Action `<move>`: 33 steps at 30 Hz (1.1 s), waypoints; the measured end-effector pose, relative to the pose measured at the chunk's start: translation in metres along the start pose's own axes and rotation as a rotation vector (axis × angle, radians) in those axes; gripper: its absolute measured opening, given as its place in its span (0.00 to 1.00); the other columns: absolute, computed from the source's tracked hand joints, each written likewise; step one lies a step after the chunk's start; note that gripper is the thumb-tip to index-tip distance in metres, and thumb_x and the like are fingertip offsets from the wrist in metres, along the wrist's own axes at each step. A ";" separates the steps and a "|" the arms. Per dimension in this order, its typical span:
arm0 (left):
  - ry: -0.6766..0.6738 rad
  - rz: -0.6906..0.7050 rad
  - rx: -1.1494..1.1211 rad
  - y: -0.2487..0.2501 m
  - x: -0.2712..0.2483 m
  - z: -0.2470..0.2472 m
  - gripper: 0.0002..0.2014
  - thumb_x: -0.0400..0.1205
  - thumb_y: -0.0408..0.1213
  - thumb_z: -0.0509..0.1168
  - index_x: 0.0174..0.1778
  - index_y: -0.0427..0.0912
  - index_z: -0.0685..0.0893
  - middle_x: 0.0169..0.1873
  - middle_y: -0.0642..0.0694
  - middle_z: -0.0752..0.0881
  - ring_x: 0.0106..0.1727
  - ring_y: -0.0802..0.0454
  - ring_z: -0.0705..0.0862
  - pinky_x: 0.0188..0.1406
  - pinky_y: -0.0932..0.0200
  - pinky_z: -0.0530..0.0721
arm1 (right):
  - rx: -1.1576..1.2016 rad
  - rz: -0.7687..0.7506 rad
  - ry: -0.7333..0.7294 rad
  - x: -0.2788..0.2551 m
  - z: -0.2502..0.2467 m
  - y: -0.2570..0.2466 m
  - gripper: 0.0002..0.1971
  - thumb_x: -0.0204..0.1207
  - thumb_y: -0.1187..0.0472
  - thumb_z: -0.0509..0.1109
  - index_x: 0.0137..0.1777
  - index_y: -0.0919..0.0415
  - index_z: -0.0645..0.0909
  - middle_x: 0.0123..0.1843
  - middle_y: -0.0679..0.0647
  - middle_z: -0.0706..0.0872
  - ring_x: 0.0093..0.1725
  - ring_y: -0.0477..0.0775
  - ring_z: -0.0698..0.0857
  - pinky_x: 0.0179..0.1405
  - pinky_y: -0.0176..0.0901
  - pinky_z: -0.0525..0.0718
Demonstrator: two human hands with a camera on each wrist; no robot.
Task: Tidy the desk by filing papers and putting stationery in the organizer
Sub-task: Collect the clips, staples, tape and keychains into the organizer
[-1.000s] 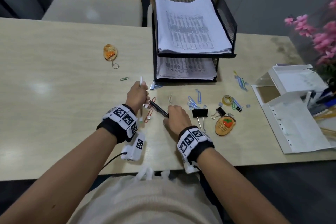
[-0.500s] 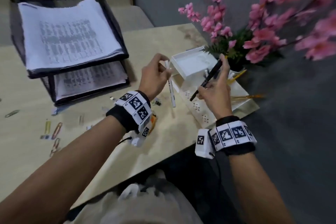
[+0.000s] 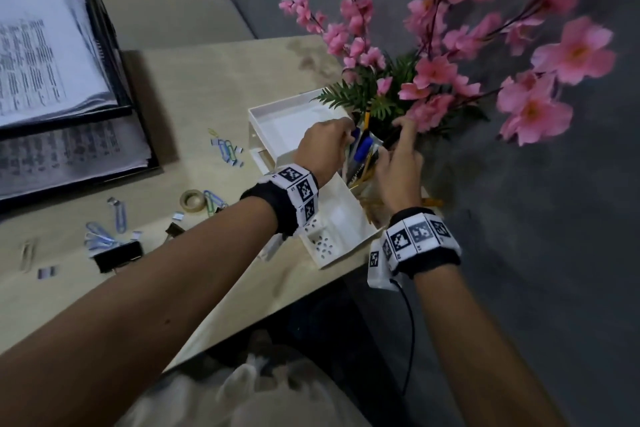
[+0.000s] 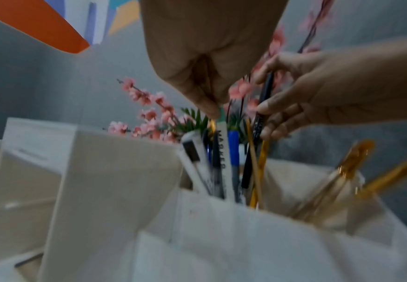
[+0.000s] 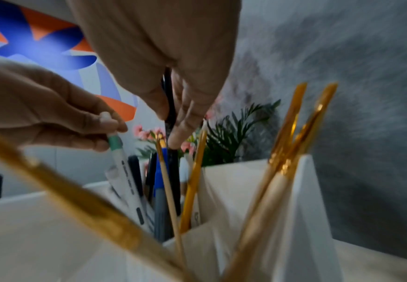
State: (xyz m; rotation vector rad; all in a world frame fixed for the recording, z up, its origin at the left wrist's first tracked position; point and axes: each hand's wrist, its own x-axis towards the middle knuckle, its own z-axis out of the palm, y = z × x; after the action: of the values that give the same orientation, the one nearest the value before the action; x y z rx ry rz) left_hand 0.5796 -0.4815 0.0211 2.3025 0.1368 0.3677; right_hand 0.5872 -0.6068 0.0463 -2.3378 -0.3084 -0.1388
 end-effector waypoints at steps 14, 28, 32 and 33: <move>-0.294 -0.044 0.478 -0.013 -0.012 0.008 0.34 0.82 0.27 0.54 0.84 0.40 0.47 0.82 0.42 0.58 0.75 0.40 0.69 0.66 0.49 0.72 | -0.506 -0.071 -0.275 0.014 0.019 0.010 0.28 0.78 0.67 0.60 0.79 0.61 0.62 0.68 0.65 0.68 0.68 0.65 0.69 0.63 0.53 0.73; 0.013 -0.486 0.141 -0.119 -0.137 -0.139 0.13 0.81 0.28 0.58 0.53 0.34 0.87 0.51 0.35 0.89 0.54 0.39 0.86 0.54 0.55 0.79 | -0.088 -0.301 -0.619 -0.069 0.126 -0.097 0.14 0.76 0.69 0.61 0.57 0.63 0.85 0.58 0.63 0.85 0.59 0.62 0.82 0.61 0.44 0.77; -0.253 -0.586 0.307 -0.156 -0.180 -0.163 0.14 0.80 0.31 0.62 0.61 0.35 0.83 0.59 0.35 0.84 0.61 0.39 0.82 0.59 0.55 0.76 | -0.255 -0.440 -0.861 -0.104 0.184 -0.101 0.16 0.76 0.68 0.62 0.61 0.62 0.83 0.62 0.63 0.81 0.65 0.64 0.78 0.65 0.51 0.77; -0.322 -0.594 0.331 -0.162 -0.189 -0.165 0.16 0.80 0.32 0.63 0.64 0.36 0.81 0.61 0.34 0.81 0.62 0.38 0.80 0.61 0.53 0.76 | -0.300 -0.478 -0.880 -0.111 0.193 -0.103 0.16 0.76 0.69 0.62 0.62 0.62 0.82 0.63 0.64 0.80 0.66 0.64 0.77 0.65 0.51 0.77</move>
State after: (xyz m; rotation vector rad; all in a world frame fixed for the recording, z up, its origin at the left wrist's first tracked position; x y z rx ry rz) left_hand 0.3517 -0.2954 -0.0310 2.4642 0.7416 -0.3518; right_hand 0.4548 -0.4201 -0.0409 -2.4428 -1.3487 0.6765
